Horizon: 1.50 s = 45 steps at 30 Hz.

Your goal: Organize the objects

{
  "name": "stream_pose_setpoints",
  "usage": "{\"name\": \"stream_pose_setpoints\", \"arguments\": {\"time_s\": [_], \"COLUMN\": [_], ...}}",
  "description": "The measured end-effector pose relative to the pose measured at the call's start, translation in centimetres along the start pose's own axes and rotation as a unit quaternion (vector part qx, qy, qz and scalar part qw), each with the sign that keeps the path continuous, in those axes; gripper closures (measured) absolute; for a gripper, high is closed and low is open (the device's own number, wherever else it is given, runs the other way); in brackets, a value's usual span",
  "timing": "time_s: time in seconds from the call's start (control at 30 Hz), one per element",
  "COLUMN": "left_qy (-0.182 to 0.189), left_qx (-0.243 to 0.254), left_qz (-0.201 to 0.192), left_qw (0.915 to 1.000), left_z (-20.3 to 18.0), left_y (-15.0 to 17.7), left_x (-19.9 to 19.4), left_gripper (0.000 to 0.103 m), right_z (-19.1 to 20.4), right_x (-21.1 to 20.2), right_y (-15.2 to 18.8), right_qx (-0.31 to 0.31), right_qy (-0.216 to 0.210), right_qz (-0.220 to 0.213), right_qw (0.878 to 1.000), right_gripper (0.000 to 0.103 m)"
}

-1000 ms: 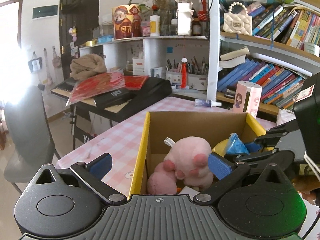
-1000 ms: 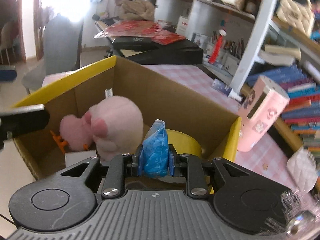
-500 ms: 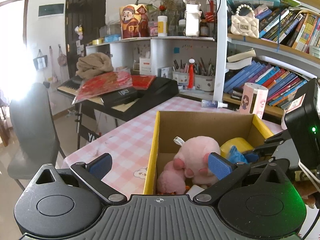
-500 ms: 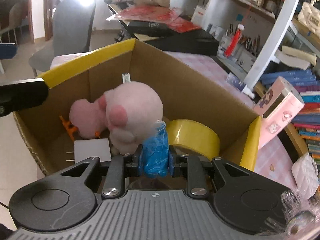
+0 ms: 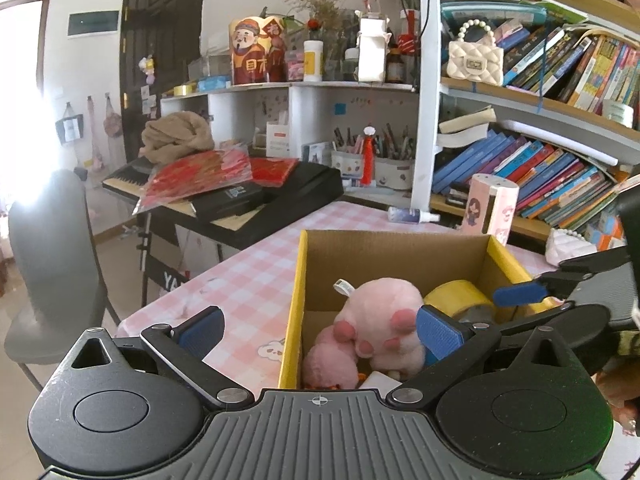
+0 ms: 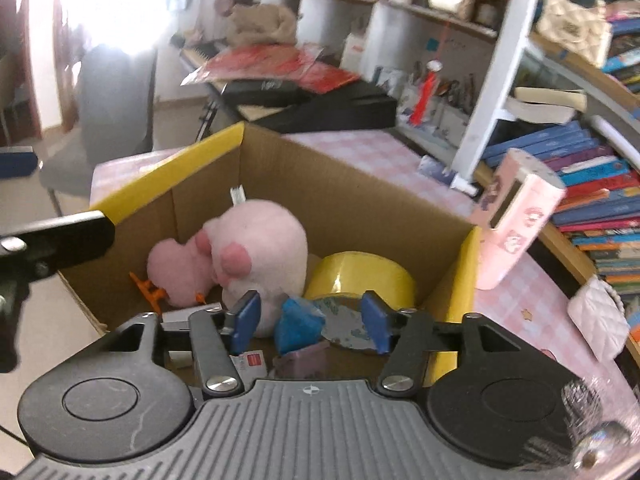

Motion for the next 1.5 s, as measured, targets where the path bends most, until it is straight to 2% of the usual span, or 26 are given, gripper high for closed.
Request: {"name": "stream_pose_setpoints", "arguments": {"time_s": [0.13,0.2,0.4,0.63,0.9,1.07,1.33,1.5], "left_qy": [0.015,0.022,0.037,0.048,0.070,0.074,0.092,0.093], "left_qx": [0.000,0.000,0.008,0.011,0.000,0.013,0.018,0.039], "left_qz": [0.000,0.001,0.006,0.022,0.046,0.057,0.076,0.078], "left_qw": [0.9999,0.9998,0.9993,0.9985,0.9965,0.9956,0.9928,0.9919], "left_z": [0.0,0.1,0.4,1.6,2.3,2.2,1.9,1.3], "left_y": [0.1,0.2,0.8,2.2,3.8,4.8,5.9,6.5], "left_x": [-0.7,-1.0,-2.4,-4.1,-5.7,-6.5,-7.3,-7.9], "left_gripper": [0.000,0.000,0.000,0.000,0.000,0.000,0.000,0.000], "right_z": [-0.2,-0.1,0.6,2.2,4.0,5.2,6.5,7.1], "right_x": [-2.4,-3.6,-7.0,-9.9,-12.5,-13.9,-15.2,-15.9], "right_y": [0.3,0.6,1.8,4.0,7.6,9.7,11.3,12.3], "right_qx": [0.032,0.049,0.085,0.133,0.203,0.234,0.250,0.257], "right_qy": [0.030,0.045,0.079,0.115,0.176,0.204,0.225,0.234], "right_qz": [-0.019,-0.027,-0.040,-0.033,-0.005,0.004,0.015,0.023], "right_qw": [0.999,0.997,0.992,0.984,0.963,0.951,0.942,0.937], "right_gripper": [0.040,0.033,0.028,0.022,0.007,0.000,0.000,0.000]}}
Point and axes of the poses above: each gripper's, at about its wrist camera, not at the fingertips, and x roughly the way its jaws point, z to its left, y to its underside, the point moved 4 cm from there along x, roughly the way its jaws point, and after that the axes turned 9 degrees about -x, right-handed, at the moved point
